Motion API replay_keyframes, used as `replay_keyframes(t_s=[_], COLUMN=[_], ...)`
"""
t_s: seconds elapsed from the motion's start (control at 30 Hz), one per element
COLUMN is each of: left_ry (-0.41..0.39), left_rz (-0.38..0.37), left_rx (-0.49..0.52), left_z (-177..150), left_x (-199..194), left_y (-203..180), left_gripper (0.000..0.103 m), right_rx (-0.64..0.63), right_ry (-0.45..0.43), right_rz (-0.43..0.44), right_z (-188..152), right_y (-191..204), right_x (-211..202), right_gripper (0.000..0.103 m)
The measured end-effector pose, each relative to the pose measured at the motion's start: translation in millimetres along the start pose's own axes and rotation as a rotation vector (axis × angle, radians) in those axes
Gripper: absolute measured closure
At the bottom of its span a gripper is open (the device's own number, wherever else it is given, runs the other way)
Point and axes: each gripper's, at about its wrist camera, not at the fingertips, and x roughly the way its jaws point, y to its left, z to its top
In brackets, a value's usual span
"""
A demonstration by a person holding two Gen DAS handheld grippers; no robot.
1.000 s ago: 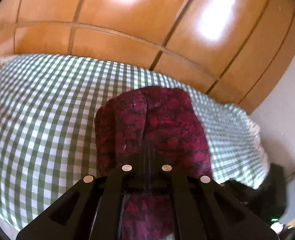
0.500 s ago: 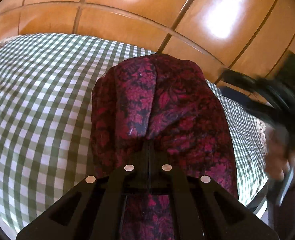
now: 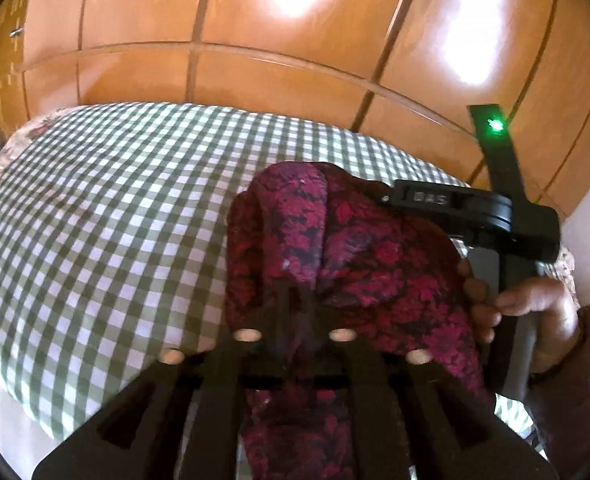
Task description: Fold small clothes
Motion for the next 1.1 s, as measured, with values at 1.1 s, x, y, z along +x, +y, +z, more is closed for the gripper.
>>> replay_keyframes(t_s=[1.1], left_ry=[0.089], left_rz=[-0.491], left_rx=[-0.219], left_z=[-15.2], left_x=[49.6], left_y=[72.1], left_gripper=[0.046], right_rx=[0.154], right_ry=[0.025], right_rz=[0.528], right_z=[-106.6], right_y=[-49.3], right_x=[-59.9], right_gripper=[0.023])
